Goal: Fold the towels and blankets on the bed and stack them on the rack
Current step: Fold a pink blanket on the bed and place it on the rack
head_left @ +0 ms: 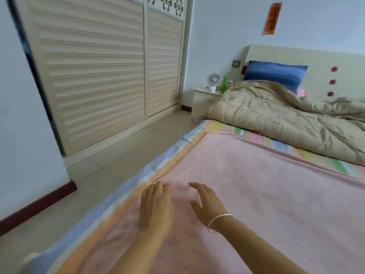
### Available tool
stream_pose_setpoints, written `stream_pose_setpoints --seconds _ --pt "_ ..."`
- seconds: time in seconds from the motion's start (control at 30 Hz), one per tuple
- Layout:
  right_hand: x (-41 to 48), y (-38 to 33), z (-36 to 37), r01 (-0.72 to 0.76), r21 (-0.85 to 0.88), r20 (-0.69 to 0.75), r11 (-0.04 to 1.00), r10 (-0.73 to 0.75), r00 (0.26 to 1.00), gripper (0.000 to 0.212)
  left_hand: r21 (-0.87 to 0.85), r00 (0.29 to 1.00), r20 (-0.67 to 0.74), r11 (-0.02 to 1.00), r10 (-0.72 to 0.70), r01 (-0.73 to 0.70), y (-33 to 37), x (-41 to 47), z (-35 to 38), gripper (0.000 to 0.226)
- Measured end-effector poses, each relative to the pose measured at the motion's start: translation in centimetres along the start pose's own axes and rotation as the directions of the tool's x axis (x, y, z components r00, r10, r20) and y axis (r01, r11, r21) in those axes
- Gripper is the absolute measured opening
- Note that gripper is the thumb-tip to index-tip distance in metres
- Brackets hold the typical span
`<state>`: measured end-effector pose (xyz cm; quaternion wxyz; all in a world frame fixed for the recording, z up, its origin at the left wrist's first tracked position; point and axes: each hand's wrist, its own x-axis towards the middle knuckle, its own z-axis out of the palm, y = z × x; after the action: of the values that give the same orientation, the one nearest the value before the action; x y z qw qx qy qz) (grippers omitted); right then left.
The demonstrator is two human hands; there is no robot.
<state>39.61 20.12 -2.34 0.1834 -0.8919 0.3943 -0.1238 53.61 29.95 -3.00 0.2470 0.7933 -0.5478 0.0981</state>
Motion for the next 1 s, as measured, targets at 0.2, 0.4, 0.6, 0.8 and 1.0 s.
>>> stream_pose_setpoints --seconds 0.2,0.4,0.6,0.8,1.0 --pt "-10.6 12.5 -7.6 -0.391 -0.178 -0.075 0.903 0.384 0.920 0.055 -0.204 0.955 0.063 0.940 0.291 -0.273 15.3 0.4 1.6 0.029" --pt "-22.1 26.3 -14.7 -0.692 -0.253 -0.166 0.676 0.675 0.719 0.058 -0.391 0.886 0.096 0.836 0.454 -0.386 31.6 -3.4 5.7 0.033" --pt "-30.1 39.4 -19.2 -0.818 -0.201 -0.189 0.538 0.798 0.572 0.058 -0.479 0.843 0.144 0.781 0.519 -0.399 45.0 -6.7 12.3 0.034" --pt "-31.0 49.4 -22.6 -0.759 -0.218 -0.166 0.614 0.743 0.649 0.061 -0.431 0.822 0.111 0.773 0.558 -0.466 56.7 -5.3 20.3 0.030" --pt "-26.1 59.8 -27.4 -0.685 -0.167 -0.307 0.709 0.623 0.720 0.059 -0.393 0.896 0.067 0.837 0.439 -0.380 65.3 1.7 26.7 0.021"
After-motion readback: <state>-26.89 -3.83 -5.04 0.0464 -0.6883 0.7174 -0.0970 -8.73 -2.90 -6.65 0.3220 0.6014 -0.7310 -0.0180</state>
